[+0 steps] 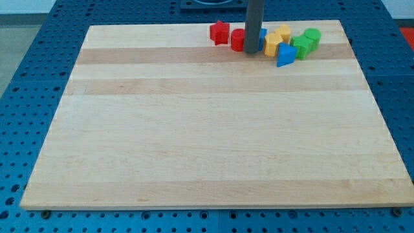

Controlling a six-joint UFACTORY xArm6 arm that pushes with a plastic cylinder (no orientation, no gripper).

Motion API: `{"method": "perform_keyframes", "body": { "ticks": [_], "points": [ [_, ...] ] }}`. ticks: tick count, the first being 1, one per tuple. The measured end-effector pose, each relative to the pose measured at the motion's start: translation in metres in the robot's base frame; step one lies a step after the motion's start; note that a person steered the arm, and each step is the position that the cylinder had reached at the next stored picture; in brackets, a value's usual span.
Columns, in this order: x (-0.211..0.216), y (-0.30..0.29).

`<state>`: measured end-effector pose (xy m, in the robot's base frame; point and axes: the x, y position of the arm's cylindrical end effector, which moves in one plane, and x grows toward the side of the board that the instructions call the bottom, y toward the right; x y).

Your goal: Place the arm below the blue triangle

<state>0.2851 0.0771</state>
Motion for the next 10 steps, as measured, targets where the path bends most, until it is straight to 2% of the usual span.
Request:
{"method": "perform_keyframes", "body": {
  "ticks": [1, 2, 3, 4, 5, 6, 10],
  "points": [
    [0.001, 0.0],
    [0.022, 0.0],
    [0.075, 0.0],
    [0.104, 0.022],
    [0.104, 0.082],
    [0.1, 0.097],
    [0.086, 0.093]
  ]
}}
